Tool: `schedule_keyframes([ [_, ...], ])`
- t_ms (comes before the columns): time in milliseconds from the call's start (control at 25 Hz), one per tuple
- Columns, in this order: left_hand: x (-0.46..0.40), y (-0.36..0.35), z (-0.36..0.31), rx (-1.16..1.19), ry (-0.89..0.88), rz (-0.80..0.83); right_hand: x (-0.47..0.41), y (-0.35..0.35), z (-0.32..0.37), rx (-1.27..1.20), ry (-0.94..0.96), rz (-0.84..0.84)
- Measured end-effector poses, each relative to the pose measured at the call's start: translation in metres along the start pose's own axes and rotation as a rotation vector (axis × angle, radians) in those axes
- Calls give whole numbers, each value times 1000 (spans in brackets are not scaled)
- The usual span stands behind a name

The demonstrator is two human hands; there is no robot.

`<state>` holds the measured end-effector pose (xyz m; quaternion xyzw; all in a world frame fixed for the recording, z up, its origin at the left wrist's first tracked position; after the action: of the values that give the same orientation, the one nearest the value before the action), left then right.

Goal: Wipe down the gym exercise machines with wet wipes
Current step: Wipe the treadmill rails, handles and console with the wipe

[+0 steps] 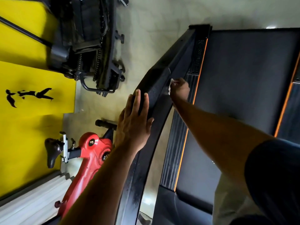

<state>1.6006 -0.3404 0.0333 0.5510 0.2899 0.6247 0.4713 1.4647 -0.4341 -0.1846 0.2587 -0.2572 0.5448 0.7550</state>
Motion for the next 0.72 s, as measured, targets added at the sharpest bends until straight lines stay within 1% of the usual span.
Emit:
schedule_keyframes([
  [120, 0, 0, 1, -3, -1, -12, 2, -3, 7, 53, 57, 16],
  [240, 2, -1, 1, 17, -22, -30, 51, 4, 20, 38, 154, 45],
  [320, 2, 0, 1, -4, -33, -48, 112, 10, 17, -3, 244, 123],
  [400, 3, 2, 0, -11, -35, -62, 174, 16, 8, -44, 275, 234],
  [480, 3, 3, 0, -4, -33, -74, 204, 16, -2, -34, 289, 314],
  [520, 3, 3, 0, -1, -31, -79, 201, 13, 0, -34, 312, 324],
  [560, 3, 3, 0, 2, -31, -80, 188, 10, 6, -26, 341, 300],
  [600, 3, 3, 0, 3, -32, -81, 167, 7, 13, -33, 332, 256],
  [640, 2, 2, 0, 2, -35, -79, 142, 6, 19, -48, 304, 185],
  [720, 1, 1, 0, 10, -35, -69, 82, 5, 23, -75, 201, 97],
])
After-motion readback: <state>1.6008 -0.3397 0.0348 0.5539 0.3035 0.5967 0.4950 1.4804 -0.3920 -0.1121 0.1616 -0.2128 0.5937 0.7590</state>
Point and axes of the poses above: each hand's wrist, its own x-axis away from the middle knuckle, its own y-axis out of the back of the hand, z = x × y, the point moved 7 cm from there along -x, towards the middle knuckle, and after that the axes turned 7 degrees about -x, right-handed, at the moved point
